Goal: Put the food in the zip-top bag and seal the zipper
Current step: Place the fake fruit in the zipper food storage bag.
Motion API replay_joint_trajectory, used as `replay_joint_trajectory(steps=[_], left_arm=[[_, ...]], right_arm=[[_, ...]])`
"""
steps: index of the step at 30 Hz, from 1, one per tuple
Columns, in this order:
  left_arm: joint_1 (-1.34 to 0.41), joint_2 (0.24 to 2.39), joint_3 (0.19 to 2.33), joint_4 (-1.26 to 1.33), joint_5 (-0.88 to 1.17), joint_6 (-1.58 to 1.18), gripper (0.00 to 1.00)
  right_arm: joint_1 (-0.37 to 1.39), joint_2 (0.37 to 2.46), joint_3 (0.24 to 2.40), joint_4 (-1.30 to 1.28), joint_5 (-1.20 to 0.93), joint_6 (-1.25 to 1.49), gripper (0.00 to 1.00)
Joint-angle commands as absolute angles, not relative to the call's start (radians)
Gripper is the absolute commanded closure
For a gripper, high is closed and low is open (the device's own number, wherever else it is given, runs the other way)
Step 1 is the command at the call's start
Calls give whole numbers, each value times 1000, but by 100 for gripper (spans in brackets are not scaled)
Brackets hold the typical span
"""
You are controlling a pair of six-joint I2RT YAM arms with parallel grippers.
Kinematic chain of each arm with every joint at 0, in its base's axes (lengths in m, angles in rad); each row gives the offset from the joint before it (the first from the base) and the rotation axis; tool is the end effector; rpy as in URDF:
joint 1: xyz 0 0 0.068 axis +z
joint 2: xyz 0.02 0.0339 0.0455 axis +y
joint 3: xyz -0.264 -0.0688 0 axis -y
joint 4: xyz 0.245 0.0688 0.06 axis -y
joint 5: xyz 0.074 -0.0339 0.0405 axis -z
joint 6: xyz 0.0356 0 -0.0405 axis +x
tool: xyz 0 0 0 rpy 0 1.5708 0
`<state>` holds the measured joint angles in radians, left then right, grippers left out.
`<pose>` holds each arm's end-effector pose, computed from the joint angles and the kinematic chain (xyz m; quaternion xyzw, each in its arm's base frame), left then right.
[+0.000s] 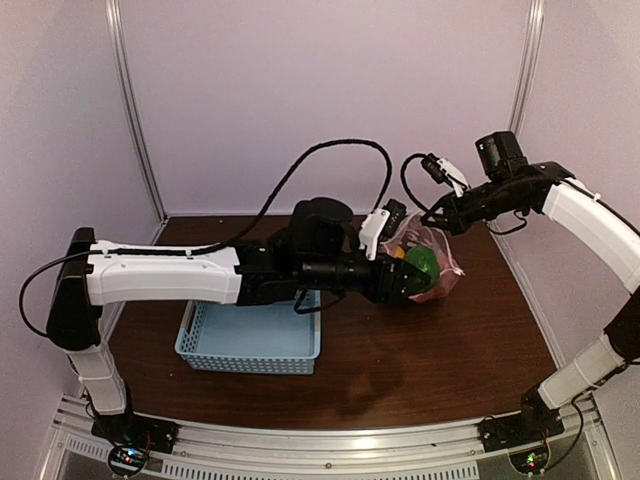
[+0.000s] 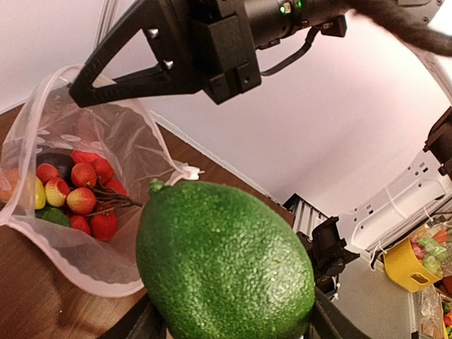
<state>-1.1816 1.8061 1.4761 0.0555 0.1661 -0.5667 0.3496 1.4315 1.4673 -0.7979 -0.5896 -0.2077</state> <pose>0.1607 -0.4073 0.3180 0.2882 0.7420 -0.5039 0.3353 0.2760 0.1217 0.3722 -0.3519 0.8143 0.2931 0.3566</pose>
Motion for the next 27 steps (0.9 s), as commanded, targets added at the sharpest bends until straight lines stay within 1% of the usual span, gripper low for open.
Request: replay_joint_trajectory(steps=[1,9,12,18,21,24,27], left_arm=[[-1186,1878,1571,101,159,-624,46],[-1178,1993,1728,-85,-34,-697,45],[-1167,2035,1776,-142,-90,-765,45],[-1131,2084,1781,-149,-109,-866,44],[-1123,2108,1809,-151,-109,-857,39],[-1121,2117,1840,-144,-88,-829,29],[-1121,2107,1859,-166,-82,-814,23]], right_arm=[[377,1437,1543,-845,-556,-213,100],[397,1426,1570,-867,-568,-211,100],[402,1417,1560,-870,-571,-212,100],[406,1396,1555,-868,-571,-211,100],[407,1391,1551,-862,-574,-206,100],[406,1395,1550,-860,-578,-205,100],[406,1400,1549,-860,-581,-207,100]])
